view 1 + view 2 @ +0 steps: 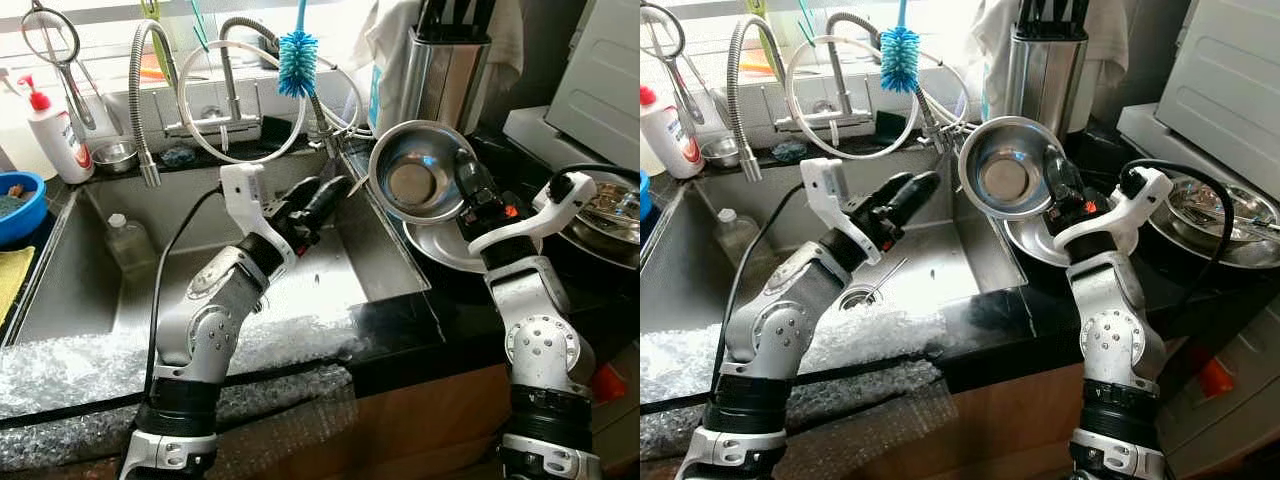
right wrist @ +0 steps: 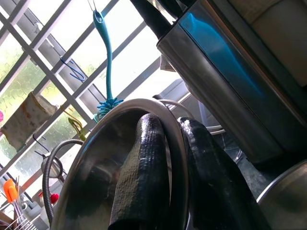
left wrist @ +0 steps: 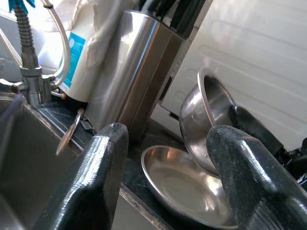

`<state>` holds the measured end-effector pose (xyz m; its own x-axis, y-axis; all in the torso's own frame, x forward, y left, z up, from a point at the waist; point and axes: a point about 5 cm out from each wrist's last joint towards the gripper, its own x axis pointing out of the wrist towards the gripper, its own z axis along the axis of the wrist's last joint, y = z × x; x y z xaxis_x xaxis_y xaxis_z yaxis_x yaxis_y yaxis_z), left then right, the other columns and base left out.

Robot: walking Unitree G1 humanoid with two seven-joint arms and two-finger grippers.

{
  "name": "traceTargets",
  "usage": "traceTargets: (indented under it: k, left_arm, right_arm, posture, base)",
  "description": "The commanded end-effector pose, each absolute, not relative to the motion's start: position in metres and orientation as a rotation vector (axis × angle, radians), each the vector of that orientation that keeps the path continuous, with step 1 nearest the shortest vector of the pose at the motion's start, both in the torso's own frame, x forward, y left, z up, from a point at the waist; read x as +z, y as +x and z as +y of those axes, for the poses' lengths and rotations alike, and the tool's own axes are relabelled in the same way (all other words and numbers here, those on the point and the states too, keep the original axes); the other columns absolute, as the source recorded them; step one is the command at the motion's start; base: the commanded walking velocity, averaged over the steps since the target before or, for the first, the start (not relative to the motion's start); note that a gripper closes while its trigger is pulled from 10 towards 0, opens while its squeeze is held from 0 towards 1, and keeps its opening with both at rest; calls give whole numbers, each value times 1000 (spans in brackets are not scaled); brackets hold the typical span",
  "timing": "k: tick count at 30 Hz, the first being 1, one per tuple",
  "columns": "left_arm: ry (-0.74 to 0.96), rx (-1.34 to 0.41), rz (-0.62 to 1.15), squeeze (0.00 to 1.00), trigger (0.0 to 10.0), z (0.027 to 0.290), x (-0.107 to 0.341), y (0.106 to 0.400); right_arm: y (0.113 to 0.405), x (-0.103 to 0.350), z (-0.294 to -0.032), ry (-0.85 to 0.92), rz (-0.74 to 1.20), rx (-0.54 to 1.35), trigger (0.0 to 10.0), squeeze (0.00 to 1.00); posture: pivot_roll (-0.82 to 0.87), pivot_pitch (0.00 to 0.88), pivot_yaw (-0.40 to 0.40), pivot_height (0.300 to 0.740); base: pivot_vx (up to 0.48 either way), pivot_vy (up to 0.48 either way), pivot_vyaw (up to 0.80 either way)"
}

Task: Kitchen organization

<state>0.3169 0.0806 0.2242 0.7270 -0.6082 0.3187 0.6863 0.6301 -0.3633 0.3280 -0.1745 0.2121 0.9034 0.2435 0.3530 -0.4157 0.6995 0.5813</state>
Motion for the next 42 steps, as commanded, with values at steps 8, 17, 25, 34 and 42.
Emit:
traceTargets:
  k: [8, 17, 25, 34, 42]
  left_arm:
    - [-462, -794, -158, 0, 10000, 72, 227, 311]
    - [-442, -799, -150, 0, 10000, 70, 227, 310]
    - [-352, -803, -121, 0, 10000, 64, 223, 308]
    - [-221, -807, -97, 0, 10000, 58, 216, 307]
    - [-154, -725, -92, 0, 10000, 58, 213, 314]
  right_arm:
    - [330, 210, -165, 658, -231, 403, 10000, 0]
    - [330, 204, -154, 620, -201, 431, 10000, 0]
    - [331, 203, -144, 596, -187, 456, 10000, 0]
    - [331, 204, -138, 546, -180, 479, 10000, 0]
    - [329, 203, -128, 461, -167, 513, 10000, 0]
  posture:
    - [-171, 0, 17, 740]
    - [-161, 0, 14, 740]
    - [-156, 0, 10, 740]
    - [-157, 0, 7, 740]
    - [-159, 0, 6, 740]
  base:
    - [0, 0, 0]
    - [0, 0, 0]
    - [0, 0, 0]
    - [0, 0, 0]
    - [0, 0, 0]
